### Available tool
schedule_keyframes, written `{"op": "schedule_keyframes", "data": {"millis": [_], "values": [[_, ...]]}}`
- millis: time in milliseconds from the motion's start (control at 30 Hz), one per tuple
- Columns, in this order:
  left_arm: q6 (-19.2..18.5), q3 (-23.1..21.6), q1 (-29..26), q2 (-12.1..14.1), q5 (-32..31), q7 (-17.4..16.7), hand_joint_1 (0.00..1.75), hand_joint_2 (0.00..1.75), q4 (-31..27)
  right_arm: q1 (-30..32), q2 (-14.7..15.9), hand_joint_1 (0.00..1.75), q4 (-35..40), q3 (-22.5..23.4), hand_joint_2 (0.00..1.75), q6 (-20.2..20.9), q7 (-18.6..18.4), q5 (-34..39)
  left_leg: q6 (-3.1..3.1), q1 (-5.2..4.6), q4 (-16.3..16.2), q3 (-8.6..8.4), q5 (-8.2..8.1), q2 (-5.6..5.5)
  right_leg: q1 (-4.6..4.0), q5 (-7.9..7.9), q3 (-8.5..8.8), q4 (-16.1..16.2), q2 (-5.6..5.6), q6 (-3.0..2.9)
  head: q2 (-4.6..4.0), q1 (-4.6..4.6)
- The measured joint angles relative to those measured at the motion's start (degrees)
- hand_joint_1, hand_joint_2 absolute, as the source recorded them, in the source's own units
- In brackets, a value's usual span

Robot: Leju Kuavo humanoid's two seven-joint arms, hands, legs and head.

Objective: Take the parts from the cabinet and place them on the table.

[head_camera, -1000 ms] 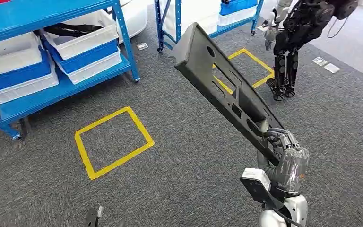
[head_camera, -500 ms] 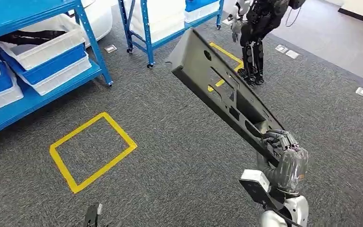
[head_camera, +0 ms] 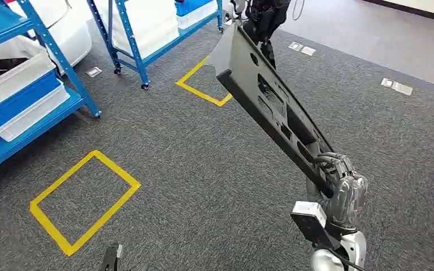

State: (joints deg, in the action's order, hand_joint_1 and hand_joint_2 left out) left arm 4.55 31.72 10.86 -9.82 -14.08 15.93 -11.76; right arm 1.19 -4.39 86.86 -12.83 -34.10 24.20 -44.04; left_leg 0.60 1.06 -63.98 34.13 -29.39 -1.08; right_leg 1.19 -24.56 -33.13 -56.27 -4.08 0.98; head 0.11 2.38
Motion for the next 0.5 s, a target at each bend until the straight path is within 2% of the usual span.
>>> {"op": "schedule_keyframes", "data": {"millis": [33,67,100,133,167,200,233,267,300,367,400,433,467,500], "values": [[-0.02,0.0,0.0,0.07,-0.04,-0.02,0.0,1.75,0.0,-0.03,0.02,1.75,0.0,0.0,1.75,0.0,0.0,0.07,0.17,0.12,3.72,-1.8,1.68,-1.73,0.02,0.01,-0.03,-0.08,-0.48,0.04,0.0,-0.02],[-0.02,0.02,-0.02,0.24,-0.07,-0.07,0.0,1.75,0.0,-0.11,0.02,1.75,-0.04,0.02,1.75,-0.09,0.0,0.18,0.35,0.25,6.32,-2.93,1.6,-4.85,-0.37,0.05,-0.34,-0.36,-1.12,0.21,0.0,-0.09],[-0.15,0.0,-0.05,0.24,-0.11,-0.13,0.0,1.75,0.0,-0.14,-0.02,1.75,-0.04,0.02,1.75,-0.09,0.0,0.2,0.26,0.18,6.56,-2.78,1.7,-3.87,-0.39,0.21,-0.76,-0.45,-1.68,0.46,0.0,-0.2],[-0.22,0.02,-0.07,0.24,-0.24,-0.15,0.0,1.75,0.0,-0.12,-0.02,1.75,-0.04,0.02,1.75,-0.11,0.02,0.2,0.37,-0.11,6.46,-2.65,1.69,-3.41,-0.11,0.44,-1.03,-0.31,-2.2,0.87,0.0,-0.06],[-0.28,0.0,-0.03,0.24,-0.37,-0.15,0.0,1.75,0.0,0.06,0.0,1.75,-0.04,0.05,1.75,-0.13,0.02,0.2,0.61,-0.42,6.36,-2.62,1.84,-2.91,0.16,0.66,-1.19,-0.14,-2.81,1.43,0.0,-0.09],[-0.22,0.02,0.02,0.22,-0.5,-0.15,0.0,1.75,0.0,0.18,0.02,1.75,-0.04,0.05,1.75,-0.15,0.02,0.22,1.0,-0.39,6.67,-2.71,2.12,-2.2,0.08,0.84,-1.34,0.0,-3.48,1.8,0.0,-0.13],[-0.24,0.02,0.09,0.18,-0.57,-0.15,0.0,1.75,0.0,0.31,0.07,1.75,-0.04,0.07,1.75,-0.15,0.02,0.22,1.6,0.01,7.2,-2.86,2.57,-1.32,0.17,0.39,-1.98,-0.8,-1.64,1.77,0.0,-0.15],[-0.26,0.02,0.09,0.18,-0.59,-0.11,0.0,1.75,0.0,0.19,0.07,1.75,-0.04,0.05,1.75,-0.15,0.02,0.22,1.95,-0.13,7.26,-2.92,2.61,-0.77,-0.26,-0.85,-3.06,-2.91,1.36,1.62,0.0,-0.39],[-0.24,0.02,0.02,0.2,-0.59,-0.11,0.0,1.75,0.0,0.14,0.07,1.75,-0.07,0.05,1.75,-0.15,0.02,0.18,2.16,-0.25,7.26,-2.9,2.58,0.08,-0.25,-2.85,-5.09,-7.02,2.73,1.4,0.0,-0.68],[-0.17,0.02,-0.1,0.22,-0.59,-0.11,0.0,1.75,0.0,0.37,0.09,1.75,-0.11,0.02,1.75,-0.15,0.02,0.15,2.24,-0.44,7.24,-2.74,2.54,1.76,-0.2,-6.45,-9.77,-16.86,3.32,1.26,0.0,-0.72],[-0.15,0.02,-0.12,0.26,-0.59,-0.11,0.0,1.75,0.0,0.46,0.13,1.75,-0.28,0.05,1.75,-0.15,0.0,0.15,2.24,-0.48,7.24,-2.69,2.54,2.56,-0.11,-7.02,-10.99,-19.59,3.38,1.56,0.0,-0.83],[-0.15,0.02,-0.1,0.26,-0.59,-0.13,0.0,1.75,0.0,0.56,0.15,1.75,-0.39,0.05,1.75,-0.15,0.0,0.15,2.23,-0.5,7.24,-2.69,2.53,3.27,-0.05,-6.57,-10.51,-18.88,3.46,1.98,0.0,-0.81],[-0.11,0.02,-0.09,0.24,-0.61,-0.13,0.0,1.75,0.0,0.6,0.24,1.75,-0.48,0.07,1.75,-0.15,-0.02,0.15,2.18,-0.5,7.23,-2.75,2.5,3.99,-0.04,-5.21,-8.33,-15.35,3.71,2.5,0.0,-0.94],[0.13,0.02,-0.07,0.24,-0.65,-0.11,0.0,1.75,0.0,0.58,0.24,1.75,-0.48,0.07,1.75,-0.15,-0.07,0.13,2.08,-0.5,7.23,-2.82,2.43,4.56,-0.04,-3.46,-5.38,-10.02,4.25,2.94,0.0,-0.92]]}}
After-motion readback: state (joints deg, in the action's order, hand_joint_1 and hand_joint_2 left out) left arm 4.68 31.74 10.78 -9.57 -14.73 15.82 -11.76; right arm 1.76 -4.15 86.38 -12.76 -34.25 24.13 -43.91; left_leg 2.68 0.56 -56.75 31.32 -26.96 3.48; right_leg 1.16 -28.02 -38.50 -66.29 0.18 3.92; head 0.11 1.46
